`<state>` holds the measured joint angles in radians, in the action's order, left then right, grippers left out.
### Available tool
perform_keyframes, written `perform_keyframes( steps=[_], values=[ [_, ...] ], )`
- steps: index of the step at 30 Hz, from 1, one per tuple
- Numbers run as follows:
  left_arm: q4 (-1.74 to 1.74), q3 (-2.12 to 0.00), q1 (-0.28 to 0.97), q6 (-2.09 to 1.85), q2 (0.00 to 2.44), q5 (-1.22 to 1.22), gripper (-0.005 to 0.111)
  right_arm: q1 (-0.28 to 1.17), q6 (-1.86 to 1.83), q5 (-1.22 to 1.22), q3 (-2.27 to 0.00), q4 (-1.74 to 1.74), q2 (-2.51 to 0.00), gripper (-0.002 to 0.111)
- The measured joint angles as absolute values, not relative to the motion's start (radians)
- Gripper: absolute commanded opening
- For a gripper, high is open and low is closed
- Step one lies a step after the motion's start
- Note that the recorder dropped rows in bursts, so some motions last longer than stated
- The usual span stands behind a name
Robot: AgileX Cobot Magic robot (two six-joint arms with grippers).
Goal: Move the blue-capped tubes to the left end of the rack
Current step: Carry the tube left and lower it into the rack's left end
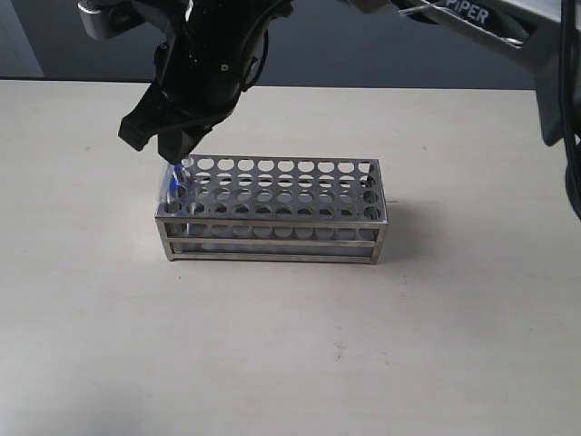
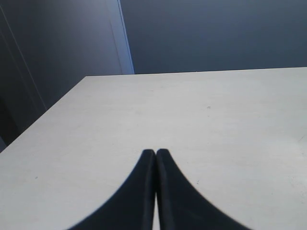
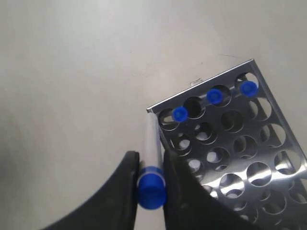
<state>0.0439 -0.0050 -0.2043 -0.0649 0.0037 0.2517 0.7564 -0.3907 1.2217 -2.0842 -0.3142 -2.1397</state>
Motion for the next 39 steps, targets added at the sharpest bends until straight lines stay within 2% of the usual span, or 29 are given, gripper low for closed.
perform_keyframes(
  steps=[39],
  values=[
    [0.044, -0.005, -0.204, -0.065, 0.004, 0.252, 0.000, 0.772, -0.340, 1.222, -2.084, -0.260, -2.180, -0.001]
  ],
)
